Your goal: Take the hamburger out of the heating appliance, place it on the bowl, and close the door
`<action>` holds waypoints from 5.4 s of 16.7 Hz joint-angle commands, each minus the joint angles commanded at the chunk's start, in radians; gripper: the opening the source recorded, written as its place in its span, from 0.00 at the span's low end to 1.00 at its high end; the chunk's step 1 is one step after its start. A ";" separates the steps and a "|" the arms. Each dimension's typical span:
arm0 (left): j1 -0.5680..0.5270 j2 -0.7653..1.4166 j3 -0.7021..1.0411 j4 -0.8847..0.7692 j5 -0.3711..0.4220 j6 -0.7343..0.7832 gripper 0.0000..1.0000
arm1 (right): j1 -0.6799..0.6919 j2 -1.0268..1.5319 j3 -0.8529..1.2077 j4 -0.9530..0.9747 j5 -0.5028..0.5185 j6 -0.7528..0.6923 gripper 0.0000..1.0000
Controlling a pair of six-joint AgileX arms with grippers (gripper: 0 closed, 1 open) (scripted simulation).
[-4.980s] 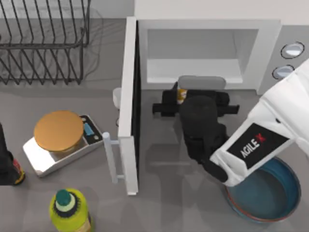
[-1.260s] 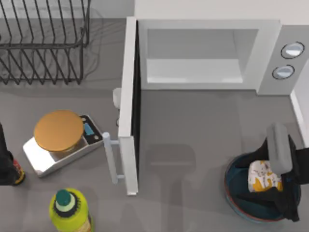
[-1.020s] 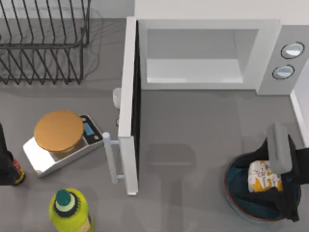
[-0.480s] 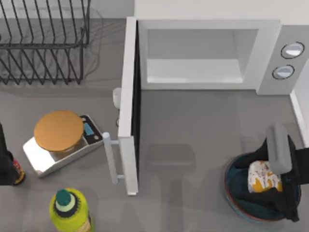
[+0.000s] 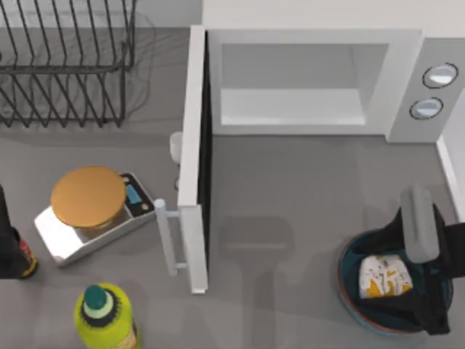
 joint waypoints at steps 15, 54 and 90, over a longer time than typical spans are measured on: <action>0.000 0.000 0.000 0.000 0.000 0.000 1.00 | -0.047 -0.582 -0.159 0.025 0.297 0.336 1.00; 0.000 0.000 0.000 0.000 0.000 0.000 0.00 | -0.141 -1.705 -0.541 0.072 0.952 1.088 1.00; -0.213 -0.090 0.238 -0.333 -0.213 -0.003 0.00 | -0.141 -1.705 -0.541 0.072 0.952 1.088 1.00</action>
